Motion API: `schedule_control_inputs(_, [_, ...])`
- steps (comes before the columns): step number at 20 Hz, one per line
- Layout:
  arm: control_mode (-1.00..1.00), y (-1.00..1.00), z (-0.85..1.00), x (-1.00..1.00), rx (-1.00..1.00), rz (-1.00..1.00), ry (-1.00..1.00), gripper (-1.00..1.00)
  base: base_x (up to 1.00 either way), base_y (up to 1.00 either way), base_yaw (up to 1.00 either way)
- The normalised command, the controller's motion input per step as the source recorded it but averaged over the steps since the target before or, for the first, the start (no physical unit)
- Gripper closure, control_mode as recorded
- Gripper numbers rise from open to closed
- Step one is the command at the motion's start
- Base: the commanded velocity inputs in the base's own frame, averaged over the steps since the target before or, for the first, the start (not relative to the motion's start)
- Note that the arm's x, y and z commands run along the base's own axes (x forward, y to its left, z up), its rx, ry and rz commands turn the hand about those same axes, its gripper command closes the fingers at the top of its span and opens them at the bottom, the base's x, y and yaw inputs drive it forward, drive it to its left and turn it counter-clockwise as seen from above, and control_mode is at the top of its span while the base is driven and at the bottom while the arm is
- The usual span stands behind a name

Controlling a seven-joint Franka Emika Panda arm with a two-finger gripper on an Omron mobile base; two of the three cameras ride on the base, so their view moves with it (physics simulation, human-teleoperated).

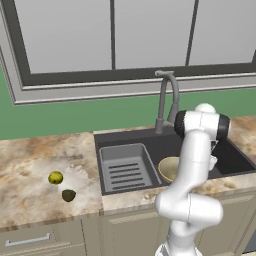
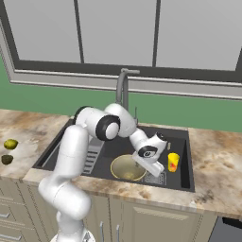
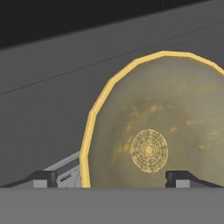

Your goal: Remove the pear and kiwi from the sink. Then move the bowl and cup from the counter to the sink for washing.

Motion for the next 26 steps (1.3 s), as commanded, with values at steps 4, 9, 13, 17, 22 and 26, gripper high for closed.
schedule_control_inputs(4, [-1.0,-0.05,0.35,-0.02,0.0,0.0,0.0,-1.0,0.0,0.0,0.0])
schedule_control_inputs(9, [-1.0,-0.02,0.36,-0.04,0.0,0.0,0.0,-1.0,0.0,0.0,0.0])
schedule_control_inputs(13, [-1.0,-0.04,0.35,-0.07,0.0,0.0,0.0,-1.0,0.0,0.0,0.0])
schedule_control_inputs(17, [-1.0,-0.02,0.34,-0.1,0.0,0.0,0.0,-1.0,0.0,0.0,0.0])
schedule_control_inputs(22, [-1.0,-0.03,0.34,-0.12,0.0,0.0,0.01,-1.0,0.0,0.0,0.0])
schedule_control_inputs(26, [-1.0,-0.01,0.35,-0.16,0.0,-0.04,0.04,-1.0,0.0,0.0,0.0])
